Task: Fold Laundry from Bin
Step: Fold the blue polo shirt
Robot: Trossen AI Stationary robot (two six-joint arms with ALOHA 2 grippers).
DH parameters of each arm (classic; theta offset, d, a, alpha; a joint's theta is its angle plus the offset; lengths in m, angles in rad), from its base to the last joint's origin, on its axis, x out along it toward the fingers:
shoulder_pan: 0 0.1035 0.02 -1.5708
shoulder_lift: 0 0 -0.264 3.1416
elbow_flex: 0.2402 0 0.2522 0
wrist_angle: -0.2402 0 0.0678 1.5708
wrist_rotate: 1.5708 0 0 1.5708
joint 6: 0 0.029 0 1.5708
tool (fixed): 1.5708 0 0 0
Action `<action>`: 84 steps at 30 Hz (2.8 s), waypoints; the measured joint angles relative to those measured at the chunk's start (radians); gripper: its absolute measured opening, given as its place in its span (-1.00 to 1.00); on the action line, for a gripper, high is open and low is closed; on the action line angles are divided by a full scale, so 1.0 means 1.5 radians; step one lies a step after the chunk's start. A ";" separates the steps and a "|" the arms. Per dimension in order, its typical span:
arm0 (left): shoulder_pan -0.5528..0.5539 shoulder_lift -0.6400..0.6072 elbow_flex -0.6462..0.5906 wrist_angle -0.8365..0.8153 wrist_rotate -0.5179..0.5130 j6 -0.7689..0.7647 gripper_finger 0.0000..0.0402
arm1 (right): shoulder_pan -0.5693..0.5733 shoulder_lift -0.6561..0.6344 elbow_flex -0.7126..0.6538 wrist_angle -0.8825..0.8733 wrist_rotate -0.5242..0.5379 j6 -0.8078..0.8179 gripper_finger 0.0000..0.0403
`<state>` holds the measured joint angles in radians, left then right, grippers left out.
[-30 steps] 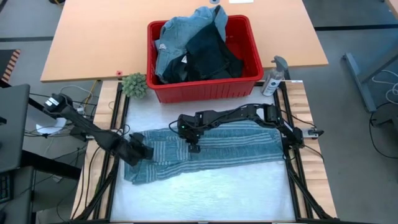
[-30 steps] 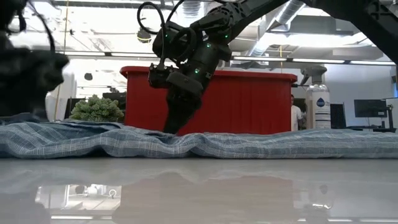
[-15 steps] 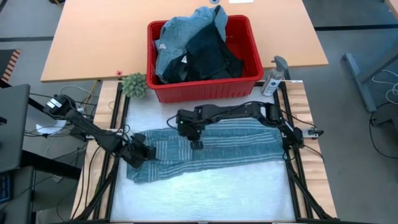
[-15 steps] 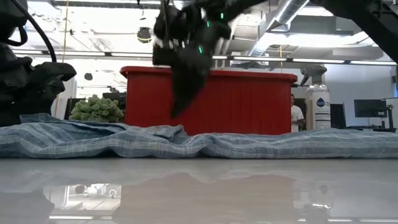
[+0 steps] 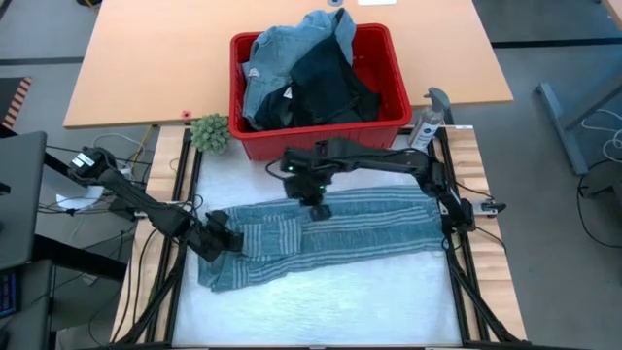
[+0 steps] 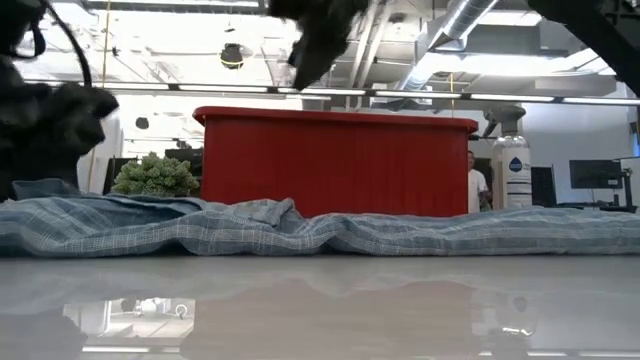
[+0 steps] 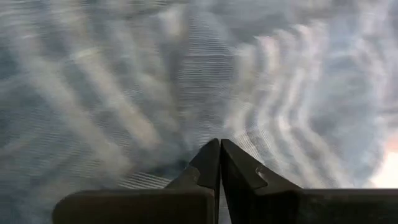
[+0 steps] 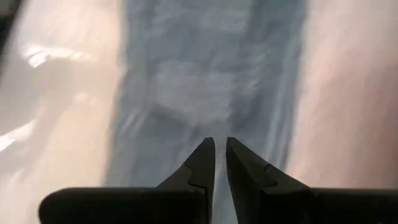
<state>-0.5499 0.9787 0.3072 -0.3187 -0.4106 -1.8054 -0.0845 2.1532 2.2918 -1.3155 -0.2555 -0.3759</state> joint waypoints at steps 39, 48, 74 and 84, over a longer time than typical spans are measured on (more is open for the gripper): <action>-0.042 0.108 0.032 0.220 -0.140 0.120 -1.00 | 0.351 -0.538 -0.931 0.645 0.291 0.822 -0.91; -0.044 0.274 0.107 0.182 -0.014 0.166 -1.00 | 0.350 -0.528 -0.931 0.638 0.321 0.811 -0.91; -0.052 0.059 0.114 -0.076 -0.008 0.051 -1.00 | 0.468 -0.527 -0.994 0.335 0.554 1.296 -0.93; -0.052 -0.015 0.114 0.066 -0.092 0.068 -1.00 | 0.514 -0.527 -1.159 0.497 0.595 1.432 -0.93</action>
<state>-0.6273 0.9564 0.4786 -0.2196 -0.5488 -1.7038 0.6861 1.3628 0.5535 -0.5702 0.6369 1.7718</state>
